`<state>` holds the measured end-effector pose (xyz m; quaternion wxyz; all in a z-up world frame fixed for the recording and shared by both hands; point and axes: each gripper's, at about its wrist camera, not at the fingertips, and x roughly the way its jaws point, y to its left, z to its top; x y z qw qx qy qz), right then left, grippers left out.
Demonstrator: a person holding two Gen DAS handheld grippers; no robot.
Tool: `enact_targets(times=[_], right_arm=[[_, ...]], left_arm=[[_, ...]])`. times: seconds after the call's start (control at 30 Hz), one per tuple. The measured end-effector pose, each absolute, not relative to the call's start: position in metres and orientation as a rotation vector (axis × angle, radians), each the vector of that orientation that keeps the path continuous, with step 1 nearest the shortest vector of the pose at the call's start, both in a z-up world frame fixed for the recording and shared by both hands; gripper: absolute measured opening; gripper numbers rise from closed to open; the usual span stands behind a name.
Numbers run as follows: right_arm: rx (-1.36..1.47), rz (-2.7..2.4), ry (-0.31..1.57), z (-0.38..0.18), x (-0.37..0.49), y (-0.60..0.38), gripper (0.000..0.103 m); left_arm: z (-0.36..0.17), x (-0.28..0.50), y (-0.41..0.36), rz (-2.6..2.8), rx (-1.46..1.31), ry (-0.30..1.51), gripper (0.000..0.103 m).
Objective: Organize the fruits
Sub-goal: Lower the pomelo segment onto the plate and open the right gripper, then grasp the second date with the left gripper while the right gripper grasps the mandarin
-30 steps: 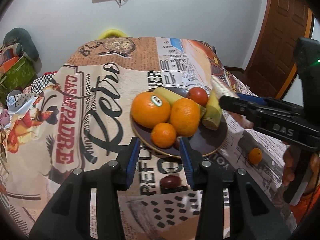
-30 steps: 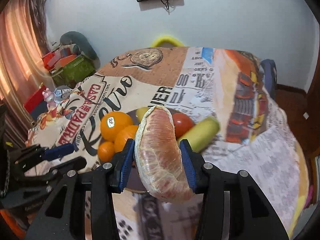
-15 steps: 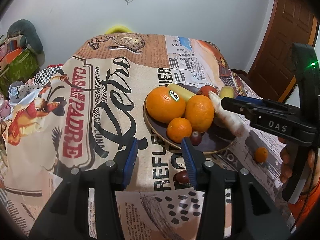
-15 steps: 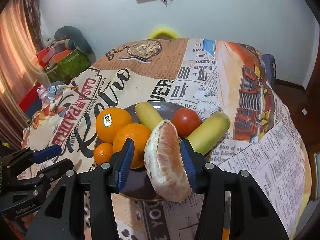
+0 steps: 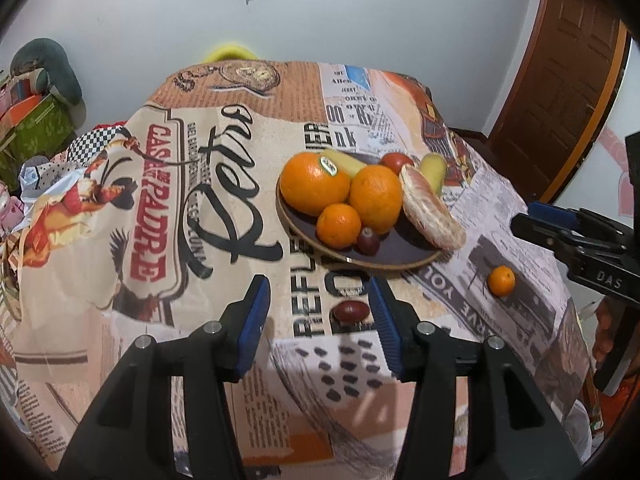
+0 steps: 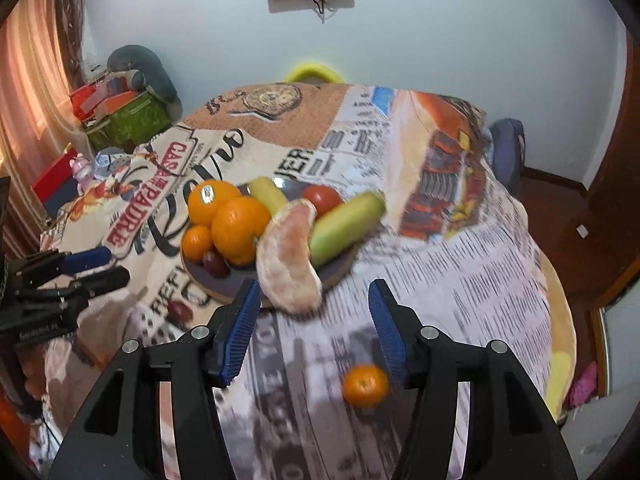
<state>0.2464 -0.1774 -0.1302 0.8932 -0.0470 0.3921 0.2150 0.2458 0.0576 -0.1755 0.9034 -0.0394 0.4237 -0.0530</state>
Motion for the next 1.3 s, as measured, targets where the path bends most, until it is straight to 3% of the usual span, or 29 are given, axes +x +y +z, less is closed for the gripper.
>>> enact_targets(times=[0.7,0.87,0.93,1.1,1.3], right_arm=[[-0.077,0.389,0.963,-0.195,0.239,-0.209,0.053],[-0.066,0.41,0.974,-0.203,0.242,-0.206,0.053],[-0.065,0.411,0.971,-0.204,0.243,-0.206,0.05],[-0.06,0.412,0.963,-0.205,0.245,-0.208,0.032],[-0.048,0.425,0.956,-0.201,0.245,-0.208,0.032]], left_arm=[[-0.229,0.267,0.029,-0.157,-0.068,1.037,0.051],[-0.235,0.276,0.026,-0.159,-0.067,1.047,0.044],[-0.237,0.279,0.025,-0.157,-0.063,1.048,0.042],[-0.239,0.282,0.024,-0.145,-0.048,1.036,0.032],[-0.236,0.28,0.028,-0.14,-0.068,1.032,0.029]])
